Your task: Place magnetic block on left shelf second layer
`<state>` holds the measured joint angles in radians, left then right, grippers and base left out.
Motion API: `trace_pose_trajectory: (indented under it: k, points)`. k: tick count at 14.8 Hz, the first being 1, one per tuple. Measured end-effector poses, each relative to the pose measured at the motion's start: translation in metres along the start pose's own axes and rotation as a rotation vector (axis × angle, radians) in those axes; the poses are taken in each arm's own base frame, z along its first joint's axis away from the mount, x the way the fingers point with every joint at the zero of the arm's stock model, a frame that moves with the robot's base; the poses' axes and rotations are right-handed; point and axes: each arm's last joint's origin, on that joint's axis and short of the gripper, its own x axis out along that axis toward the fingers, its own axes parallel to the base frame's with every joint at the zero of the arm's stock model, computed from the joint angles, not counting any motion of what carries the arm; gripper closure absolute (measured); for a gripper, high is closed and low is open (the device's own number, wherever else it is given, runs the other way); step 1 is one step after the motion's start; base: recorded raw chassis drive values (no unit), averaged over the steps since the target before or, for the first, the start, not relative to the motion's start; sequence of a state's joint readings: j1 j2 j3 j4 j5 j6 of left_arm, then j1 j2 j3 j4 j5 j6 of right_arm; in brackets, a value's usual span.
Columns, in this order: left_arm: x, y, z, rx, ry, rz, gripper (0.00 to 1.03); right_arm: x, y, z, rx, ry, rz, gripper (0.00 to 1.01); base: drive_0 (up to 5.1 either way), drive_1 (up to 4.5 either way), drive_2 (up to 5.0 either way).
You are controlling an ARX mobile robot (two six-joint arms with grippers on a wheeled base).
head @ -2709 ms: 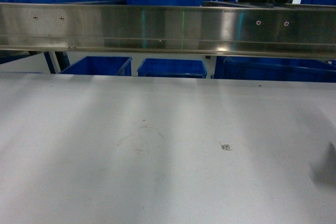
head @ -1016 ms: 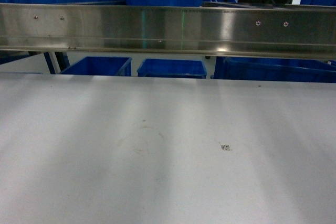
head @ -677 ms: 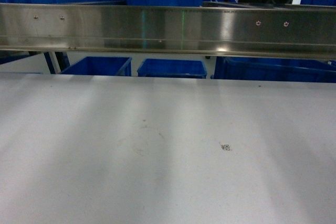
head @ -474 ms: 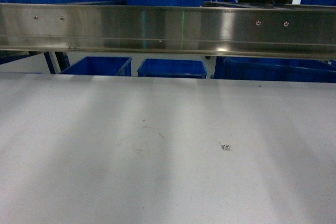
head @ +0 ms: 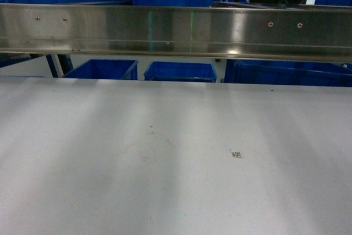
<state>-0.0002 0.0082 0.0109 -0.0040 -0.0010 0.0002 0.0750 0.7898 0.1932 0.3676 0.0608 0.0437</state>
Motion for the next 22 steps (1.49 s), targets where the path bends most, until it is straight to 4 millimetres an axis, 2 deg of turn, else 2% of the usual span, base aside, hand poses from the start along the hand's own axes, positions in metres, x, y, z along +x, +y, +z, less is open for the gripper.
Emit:
trace_pose_trajectory:
  k: [22]
  points:
    - [0.0000, 0.0000, 0.0001, 0.000, -0.002, 0.000, 0.05, 0.0001, -0.0035, 0.0001, 0.048, -0.010, -0.009, 0.67, 0.0, 0.00, 0.0]
